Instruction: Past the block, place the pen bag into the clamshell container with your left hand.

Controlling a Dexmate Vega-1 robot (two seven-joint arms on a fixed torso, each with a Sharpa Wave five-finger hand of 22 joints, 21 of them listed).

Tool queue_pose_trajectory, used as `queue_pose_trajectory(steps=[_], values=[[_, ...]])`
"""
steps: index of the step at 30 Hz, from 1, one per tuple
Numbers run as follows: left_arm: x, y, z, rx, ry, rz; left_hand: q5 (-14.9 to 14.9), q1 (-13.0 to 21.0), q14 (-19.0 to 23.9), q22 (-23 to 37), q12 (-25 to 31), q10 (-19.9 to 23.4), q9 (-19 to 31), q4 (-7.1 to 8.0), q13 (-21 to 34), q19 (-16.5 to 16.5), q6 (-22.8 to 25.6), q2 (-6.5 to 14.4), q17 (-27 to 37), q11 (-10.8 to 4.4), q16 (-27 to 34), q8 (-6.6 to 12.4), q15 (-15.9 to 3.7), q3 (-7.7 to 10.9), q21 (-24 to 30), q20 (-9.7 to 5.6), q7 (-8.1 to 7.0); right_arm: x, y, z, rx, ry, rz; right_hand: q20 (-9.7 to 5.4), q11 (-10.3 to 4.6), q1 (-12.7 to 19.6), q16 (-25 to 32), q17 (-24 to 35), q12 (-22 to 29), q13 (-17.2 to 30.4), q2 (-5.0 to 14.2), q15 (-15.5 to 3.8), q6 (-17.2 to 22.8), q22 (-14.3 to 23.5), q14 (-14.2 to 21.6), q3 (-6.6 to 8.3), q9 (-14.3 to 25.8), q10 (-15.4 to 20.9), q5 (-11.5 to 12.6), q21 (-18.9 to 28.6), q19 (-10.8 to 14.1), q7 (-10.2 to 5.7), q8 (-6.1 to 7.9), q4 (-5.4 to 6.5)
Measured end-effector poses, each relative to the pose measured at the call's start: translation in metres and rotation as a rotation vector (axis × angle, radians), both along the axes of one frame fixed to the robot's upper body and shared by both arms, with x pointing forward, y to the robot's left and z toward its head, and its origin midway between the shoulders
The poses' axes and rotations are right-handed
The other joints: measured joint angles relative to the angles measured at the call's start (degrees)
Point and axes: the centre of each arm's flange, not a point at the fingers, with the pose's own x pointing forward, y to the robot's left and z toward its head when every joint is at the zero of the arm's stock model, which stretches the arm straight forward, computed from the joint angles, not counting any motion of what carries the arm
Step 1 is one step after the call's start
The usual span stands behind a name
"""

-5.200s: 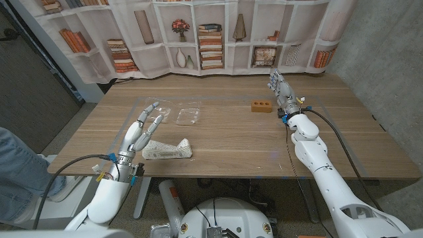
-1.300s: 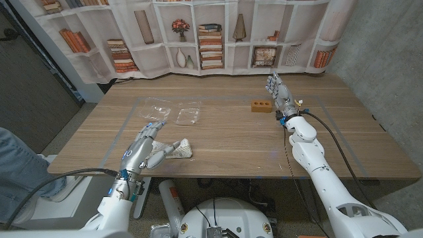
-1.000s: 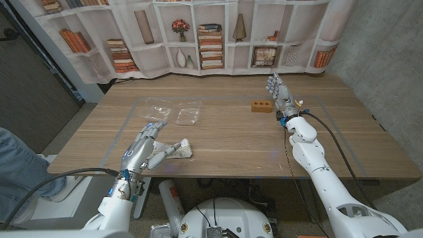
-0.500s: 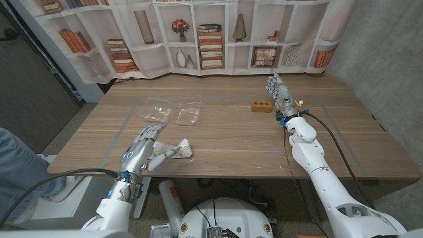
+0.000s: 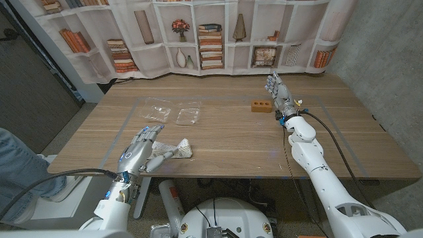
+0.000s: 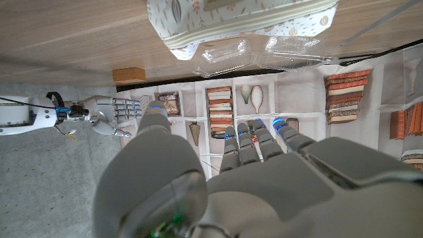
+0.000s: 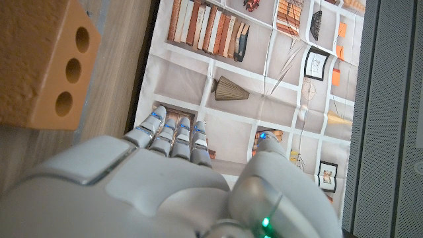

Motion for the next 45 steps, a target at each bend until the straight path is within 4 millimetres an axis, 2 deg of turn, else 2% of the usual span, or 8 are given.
queue_pose_trajectory(steps=[32, 45], values=[[0.009, -0.011, 0.002, 0.092, 0.059, 0.064, 0.5, 2.0, 1.4, 0.0, 0.0, 0.9, 0.0, -0.92, 0.0, 1.8, 0.7, -2.0, 0.3, -0.5, 0.0, 0.0, -0.68, -0.92, 0.0, 0.31, -1.34, -0.002, -0.002, -0.002, 0.011, 0.004, -0.008, 0.0, 0.22, 0.0, 0.0, 0.1, 0.0, 0.0, 0.0, 0.1, 0.0, 0.0, 0.5, 0.16, 0.0, 0.2, 0.0, -0.6, 0.0, 0.0, 0.0, -0.15], [0.01, -0.016, 0.002, 0.123, 0.088, 0.11, 0.5, 2.7, 1.7, 0.0, 0.2, 1.7, 0.2, -1.4, 0.3, 2.4, 1.1, -2.7, 0.3, -1.22, 0.0, 0.0, -0.99, -1.41, 0.0, 0.3, -1.83, -0.002, -0.002, -0.003, 0.015, 0.005, -0.007, -0.19, 0.22, 0.0, 0.0, 0.0, 0.0, 0.0, 0.0, 0.01, 0.2, 0.0, 0.6, -0.01, 0.0, 0.2, 0.0, -0.7, 0.6, -0.2, 0.0, -0.31]])
